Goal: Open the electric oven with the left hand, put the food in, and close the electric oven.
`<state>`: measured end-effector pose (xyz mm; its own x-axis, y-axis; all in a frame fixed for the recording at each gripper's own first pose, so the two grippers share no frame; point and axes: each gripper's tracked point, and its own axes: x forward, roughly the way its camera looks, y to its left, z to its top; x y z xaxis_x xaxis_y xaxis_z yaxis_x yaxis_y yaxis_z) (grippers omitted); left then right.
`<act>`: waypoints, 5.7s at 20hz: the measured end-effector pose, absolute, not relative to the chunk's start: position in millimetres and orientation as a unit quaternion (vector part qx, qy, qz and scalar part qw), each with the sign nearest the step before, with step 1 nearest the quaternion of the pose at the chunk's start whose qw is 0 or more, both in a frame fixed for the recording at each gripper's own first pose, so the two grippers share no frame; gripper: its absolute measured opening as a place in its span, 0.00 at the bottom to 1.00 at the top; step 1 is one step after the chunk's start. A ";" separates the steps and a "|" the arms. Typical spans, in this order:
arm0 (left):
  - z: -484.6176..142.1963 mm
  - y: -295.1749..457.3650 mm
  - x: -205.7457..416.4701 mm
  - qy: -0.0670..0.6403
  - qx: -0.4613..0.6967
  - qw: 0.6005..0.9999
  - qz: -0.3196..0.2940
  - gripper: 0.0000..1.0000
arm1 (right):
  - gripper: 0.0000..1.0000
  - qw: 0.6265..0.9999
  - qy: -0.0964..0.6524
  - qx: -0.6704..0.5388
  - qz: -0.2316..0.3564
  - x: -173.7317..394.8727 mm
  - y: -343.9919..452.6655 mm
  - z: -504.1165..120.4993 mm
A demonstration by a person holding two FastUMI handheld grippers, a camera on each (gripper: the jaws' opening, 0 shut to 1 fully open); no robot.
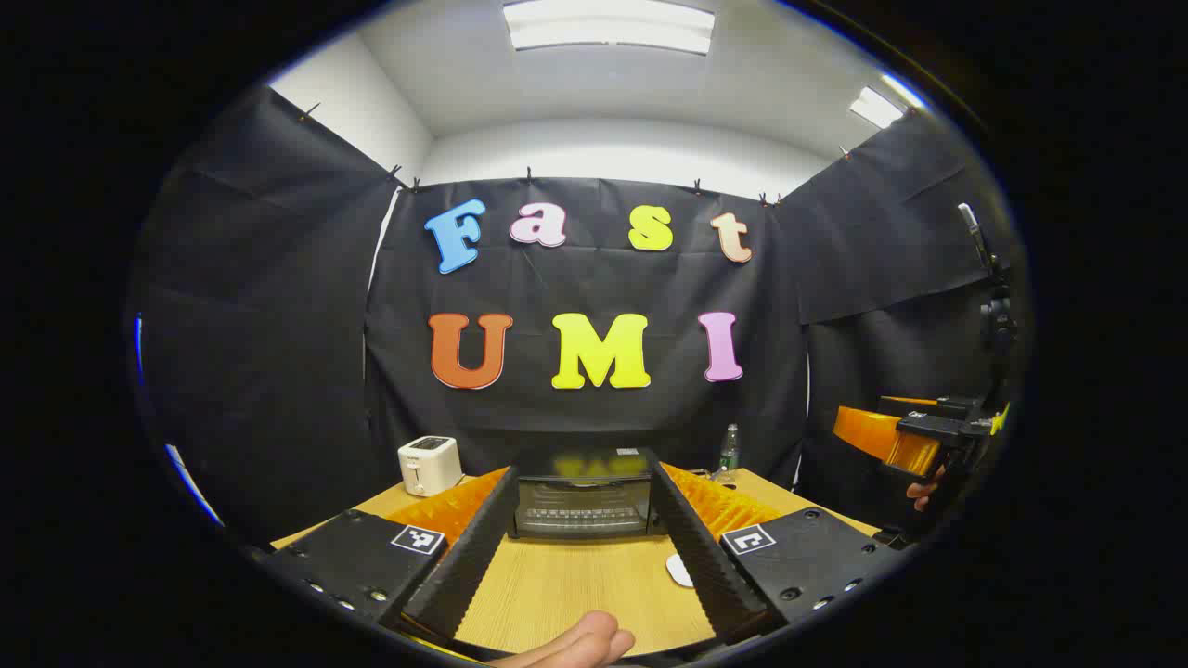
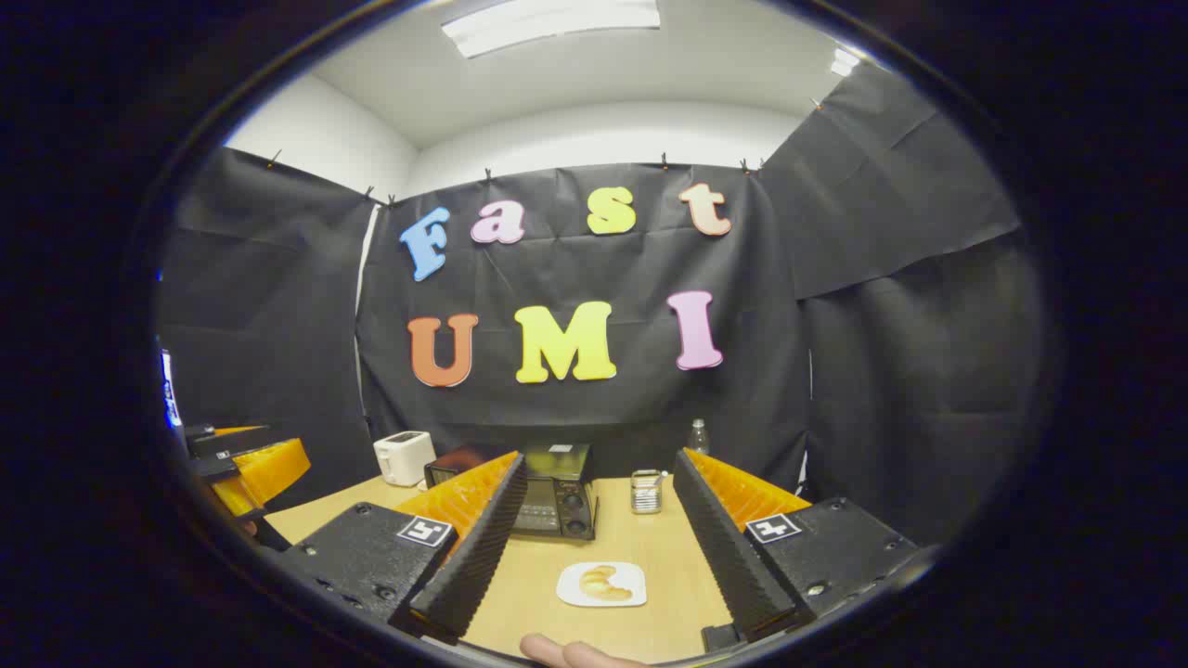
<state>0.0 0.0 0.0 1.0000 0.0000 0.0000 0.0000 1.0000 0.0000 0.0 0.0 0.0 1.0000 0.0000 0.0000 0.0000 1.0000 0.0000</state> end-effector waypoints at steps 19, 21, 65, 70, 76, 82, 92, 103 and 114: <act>-12.0 1.6 10.5 0.005 -0.027 1.000 0.004 0.93 | 0.96 1.000 -0.011 0.020 0.002 -9.2 -22.7 -6.3; -15.2 4.0 17.2 0.012 -0.037 0.999 0.002 0.93 | 0.96 1.000 -0.014 0.021 -0.005 -8.8 -33.3 -9.1; -199.0 -3.5 285.3 0.230 -0.012 0.973 -0.016 0.99 | 0.96 0.998 0.007 0.041 -0.053 12.5 -132.3 -68.9; -205.2 -5.0 253.4 0.221 -0.014 0.975 -0.014 0.98 | 0.96 0.998 0.027 0.045 -0.036 17.0 -116.3 -76.5; -268.7 -13.5 206.4 0.282 -0.026 0.959 -0.020 0.96 | 0.96 0.999 0.026 0.023 -0.024 16.9 -97.4 -73.8; -316.5 -14.5 180.3 0.323 -0.043 0.945 -0.018 0.96 | 0.96 0.999 0.042 0.011 -0.012 22.5 -80.0 -85.4; -310.3 8.5 175.4 0.278 -0.038 0.960 0.024 0.95 | 0.97 0.997 0.068 -0.011 -0.016 40.4 -55.5 -101.6; -186.8 57.4 118.1 0.153 -0.042 0.986 0.042 0.93 | 0.97 0.993 0.117 -0.002 0.023 90.1 -7.7 -141.2; -87.5 52.0 26.4 0.070 -0.001 0.997 0.013 0.92 | 0.97 0.971 0.231 0.008 0.055 153.0 10.4 -264.0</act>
<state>26.4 52.0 -87.5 0.9900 0.0249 -0.1388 -0.0251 0.9997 0.0001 153.0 10.4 -264.0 0.8870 0.1097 -0.4485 -0.1021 0.9939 0.0411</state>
